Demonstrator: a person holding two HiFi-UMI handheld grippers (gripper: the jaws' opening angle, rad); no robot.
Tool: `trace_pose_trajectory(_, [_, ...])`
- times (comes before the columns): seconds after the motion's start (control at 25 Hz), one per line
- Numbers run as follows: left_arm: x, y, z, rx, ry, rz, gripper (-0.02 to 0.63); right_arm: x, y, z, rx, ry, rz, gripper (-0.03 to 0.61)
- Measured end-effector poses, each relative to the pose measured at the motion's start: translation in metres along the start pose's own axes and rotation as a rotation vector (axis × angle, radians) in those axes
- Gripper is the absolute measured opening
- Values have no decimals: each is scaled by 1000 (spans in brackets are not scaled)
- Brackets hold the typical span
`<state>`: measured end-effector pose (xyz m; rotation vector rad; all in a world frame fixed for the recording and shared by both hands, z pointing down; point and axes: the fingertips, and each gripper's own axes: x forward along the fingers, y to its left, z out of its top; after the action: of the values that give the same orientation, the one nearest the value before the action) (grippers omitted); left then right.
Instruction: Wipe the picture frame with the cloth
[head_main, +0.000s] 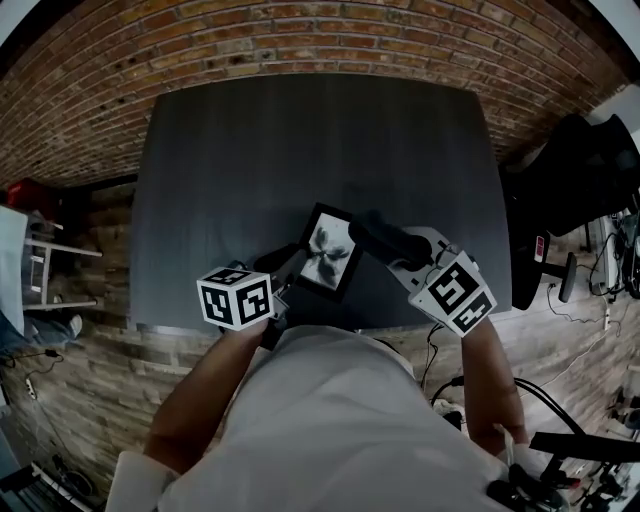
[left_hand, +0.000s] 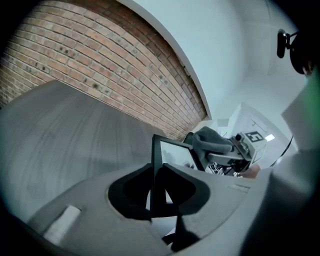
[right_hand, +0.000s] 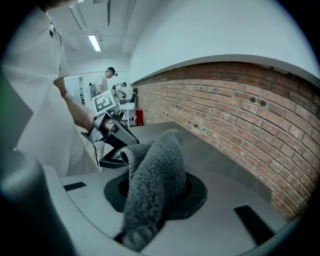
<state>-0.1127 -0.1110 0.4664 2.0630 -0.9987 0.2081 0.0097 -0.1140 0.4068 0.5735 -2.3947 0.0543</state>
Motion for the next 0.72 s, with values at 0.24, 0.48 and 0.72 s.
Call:
trace_pose_trajectory(0.24, [-20, 26, 2, -8, -30, 60, 77, 25, 64, 6, -20, 31, 117, 80])
trace_pose_trajectory(0.48, [-40, 51, 6, -33, -68, 93, 77, 43, 121, 19, -62, 43, 208, 80])
trace_pose_trajectory(0.72, [-64, 76, 14, -61, -108, 120, 77, 61, 160, 31, -42, 30, 280, 80])
